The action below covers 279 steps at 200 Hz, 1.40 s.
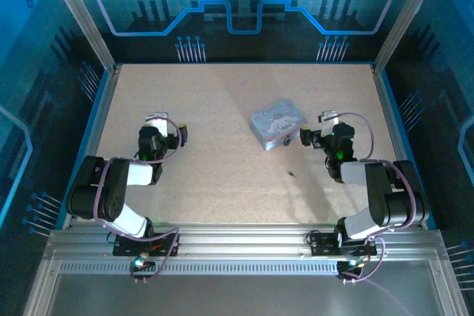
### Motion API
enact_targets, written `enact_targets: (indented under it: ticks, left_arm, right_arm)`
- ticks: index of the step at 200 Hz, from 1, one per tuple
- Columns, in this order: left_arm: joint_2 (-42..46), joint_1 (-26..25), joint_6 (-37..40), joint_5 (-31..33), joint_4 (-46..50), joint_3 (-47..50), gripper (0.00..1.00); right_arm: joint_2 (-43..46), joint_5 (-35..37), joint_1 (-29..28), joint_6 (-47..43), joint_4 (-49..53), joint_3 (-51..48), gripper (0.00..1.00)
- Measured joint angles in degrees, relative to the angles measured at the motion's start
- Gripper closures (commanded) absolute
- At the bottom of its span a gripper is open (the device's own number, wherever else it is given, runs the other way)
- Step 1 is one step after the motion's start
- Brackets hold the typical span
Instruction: Unlock the padlock with the key
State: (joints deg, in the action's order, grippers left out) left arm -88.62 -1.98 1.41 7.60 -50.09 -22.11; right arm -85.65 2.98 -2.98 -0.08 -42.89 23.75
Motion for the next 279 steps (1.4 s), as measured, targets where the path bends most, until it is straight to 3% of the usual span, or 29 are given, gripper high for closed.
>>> enact_targets:
  ticks: [174,225,279]
  left_arm:
    - [2.5,-0.1,0.0,0.2,0.0,1.6,0.01]
    - [21.2,-0.4,-3.1,0.9,13.0,-0.5,0.01]
    - [28.2,-1.0,-12.8,-1.3,30.1,-7.4,0.01]
  right_arm:
    - [0.2,-0.4,0.0,0.0,1.9,0.7,0.0]
    - [8.1,0.1,0.0,0.6,13.8,5.6,0.0]
    - [18.2,0.9,-0.2,6.6,32.8,11.8,0.0]
